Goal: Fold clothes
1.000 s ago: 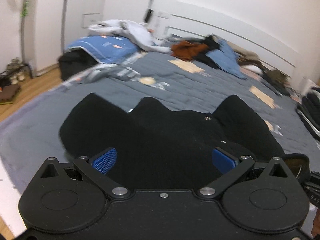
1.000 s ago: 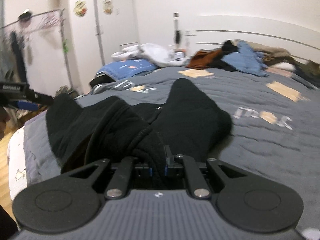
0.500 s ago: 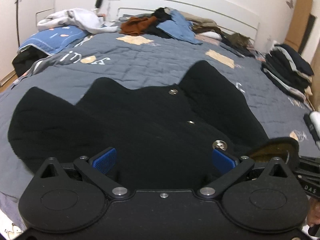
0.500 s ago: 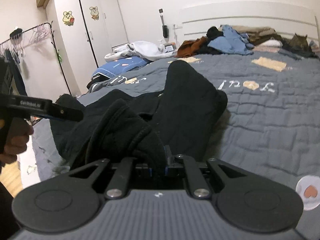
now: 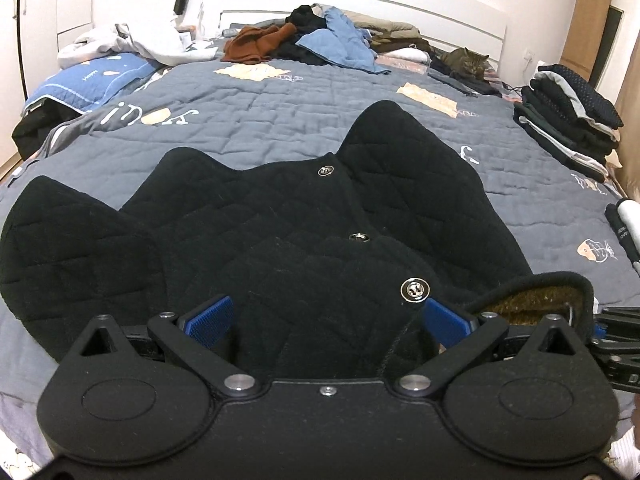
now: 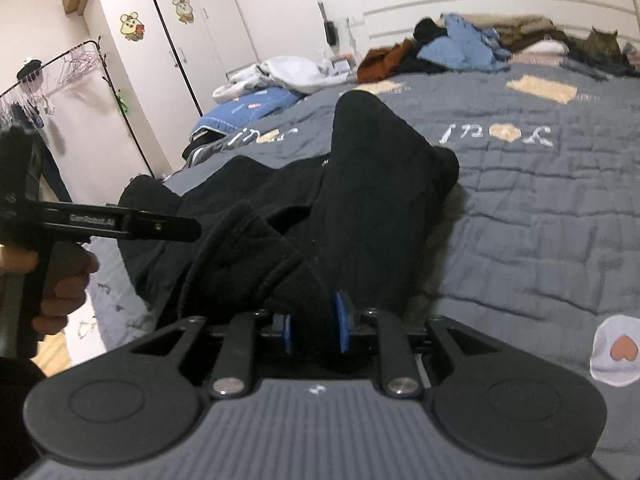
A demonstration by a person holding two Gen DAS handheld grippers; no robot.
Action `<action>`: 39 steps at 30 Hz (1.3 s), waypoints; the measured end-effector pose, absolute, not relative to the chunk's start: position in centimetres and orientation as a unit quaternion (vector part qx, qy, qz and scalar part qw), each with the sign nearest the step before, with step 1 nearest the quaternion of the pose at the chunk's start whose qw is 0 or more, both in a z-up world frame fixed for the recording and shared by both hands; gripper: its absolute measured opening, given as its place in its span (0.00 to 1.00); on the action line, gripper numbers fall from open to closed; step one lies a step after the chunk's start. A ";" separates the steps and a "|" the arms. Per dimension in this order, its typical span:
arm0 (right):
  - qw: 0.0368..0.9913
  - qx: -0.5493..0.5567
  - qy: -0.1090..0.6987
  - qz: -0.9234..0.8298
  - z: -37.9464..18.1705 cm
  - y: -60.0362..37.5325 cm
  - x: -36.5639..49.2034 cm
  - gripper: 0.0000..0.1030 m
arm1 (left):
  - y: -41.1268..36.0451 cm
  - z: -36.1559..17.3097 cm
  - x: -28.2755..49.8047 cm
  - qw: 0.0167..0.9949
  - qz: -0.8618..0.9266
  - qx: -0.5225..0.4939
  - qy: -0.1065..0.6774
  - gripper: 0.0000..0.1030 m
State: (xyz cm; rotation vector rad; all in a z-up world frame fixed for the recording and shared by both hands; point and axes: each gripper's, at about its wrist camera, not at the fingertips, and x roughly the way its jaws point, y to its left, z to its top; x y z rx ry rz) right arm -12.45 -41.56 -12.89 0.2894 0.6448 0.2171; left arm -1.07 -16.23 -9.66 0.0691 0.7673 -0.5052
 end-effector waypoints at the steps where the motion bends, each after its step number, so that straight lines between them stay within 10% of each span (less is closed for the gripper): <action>1: 0.930 0.146 0.320 0.108 -12.7 -41.8 -12.5 0.24 | -16.2 -9.7 -1.0 0.896 -0.244 0.033 0.370 1.00; 20: 0.859 0.397 0.302 0.114 -10.4 -48.7 -14.0 0.61 | -15.8 -9.0 -1.1 0.897 -0.248 0.010 0.366 1.00; 39: 0.696 0.614 0.362 0.090 -18.6 -47.6 -13.7 0.63 | -16.2 -8.9 -1.3 0.899 -0.249 0.019 0.361 1.00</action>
